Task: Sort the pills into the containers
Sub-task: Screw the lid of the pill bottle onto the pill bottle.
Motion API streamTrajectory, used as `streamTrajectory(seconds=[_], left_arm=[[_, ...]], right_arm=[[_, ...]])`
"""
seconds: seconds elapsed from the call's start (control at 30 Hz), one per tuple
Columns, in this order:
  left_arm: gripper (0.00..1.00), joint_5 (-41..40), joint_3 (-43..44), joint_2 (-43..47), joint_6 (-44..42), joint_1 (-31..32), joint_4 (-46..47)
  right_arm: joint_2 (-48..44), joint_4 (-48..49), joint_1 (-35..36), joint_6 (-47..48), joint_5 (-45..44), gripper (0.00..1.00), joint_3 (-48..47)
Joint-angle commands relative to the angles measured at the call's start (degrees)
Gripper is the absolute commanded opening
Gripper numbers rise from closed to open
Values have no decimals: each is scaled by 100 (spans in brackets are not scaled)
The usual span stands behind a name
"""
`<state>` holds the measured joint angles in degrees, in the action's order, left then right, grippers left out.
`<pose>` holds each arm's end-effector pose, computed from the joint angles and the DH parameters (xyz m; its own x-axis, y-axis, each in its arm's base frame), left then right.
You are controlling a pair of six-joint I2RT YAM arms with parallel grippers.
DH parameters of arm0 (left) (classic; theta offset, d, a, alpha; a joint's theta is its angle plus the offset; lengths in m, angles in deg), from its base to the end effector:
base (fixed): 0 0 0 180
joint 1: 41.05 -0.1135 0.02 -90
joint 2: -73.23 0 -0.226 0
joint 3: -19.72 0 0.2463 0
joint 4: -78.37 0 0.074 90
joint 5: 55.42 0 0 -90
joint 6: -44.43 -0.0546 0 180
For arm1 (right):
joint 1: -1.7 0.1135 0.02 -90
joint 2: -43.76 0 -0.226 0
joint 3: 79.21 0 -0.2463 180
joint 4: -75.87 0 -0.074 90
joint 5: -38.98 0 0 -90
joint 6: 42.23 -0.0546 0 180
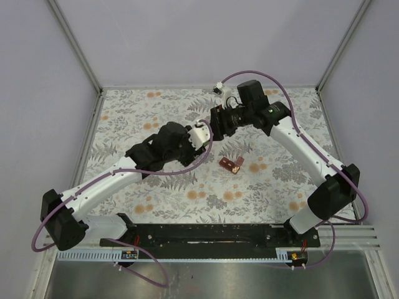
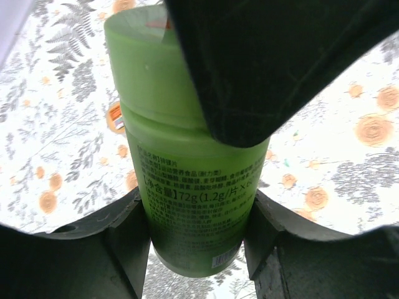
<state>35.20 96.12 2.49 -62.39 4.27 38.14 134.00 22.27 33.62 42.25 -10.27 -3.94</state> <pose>0.2080 -0.2112 0.2782 -0.1744 0.5878 -0.7900 0.8020 0.5502 0.2324 0.2773 0.2147 0.3284 -0.6128 -0.2959 -0.7327 -0.7751 0.4056 0.4845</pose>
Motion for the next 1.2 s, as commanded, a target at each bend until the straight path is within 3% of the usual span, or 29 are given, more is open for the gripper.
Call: streamTrajectory(seconds=[0.0,0.43,0.7,0.9,0.97,1.0,1.13,1.17], left_arm=[[0,-1054,230,140,-427,249,1839],[0,-2522,19,-36,-1130,899,2525],[0,-2919,-8,-194,-1368,1137,2824],[0,-2770,-60,-168,-1219,1128,2789],[0,-2699,-87,-142,-1192,1128,2780],[0,-2699,-95,-133,-1192,1128,2780],[0,-2559,-148,-89,-1113,1102,2745],[0,-2489,-157,-89,-1078,1093,2727]], right_arm=[[196,-269,174,-862,1206,20,247],[337,715,130,-1987,2041,19,616],[302,2297,95,-3446,2903,26,1214],[231,2474,42,-3544,2974,41,1267],[205,2457,-19,-3517,2965,51,1276],[179,2465,-72,-3509,2956,61,1285],[47,2448,-282,-3447,2877,70,1363],[21,2456,-335,-3438,2851,76,1372]])
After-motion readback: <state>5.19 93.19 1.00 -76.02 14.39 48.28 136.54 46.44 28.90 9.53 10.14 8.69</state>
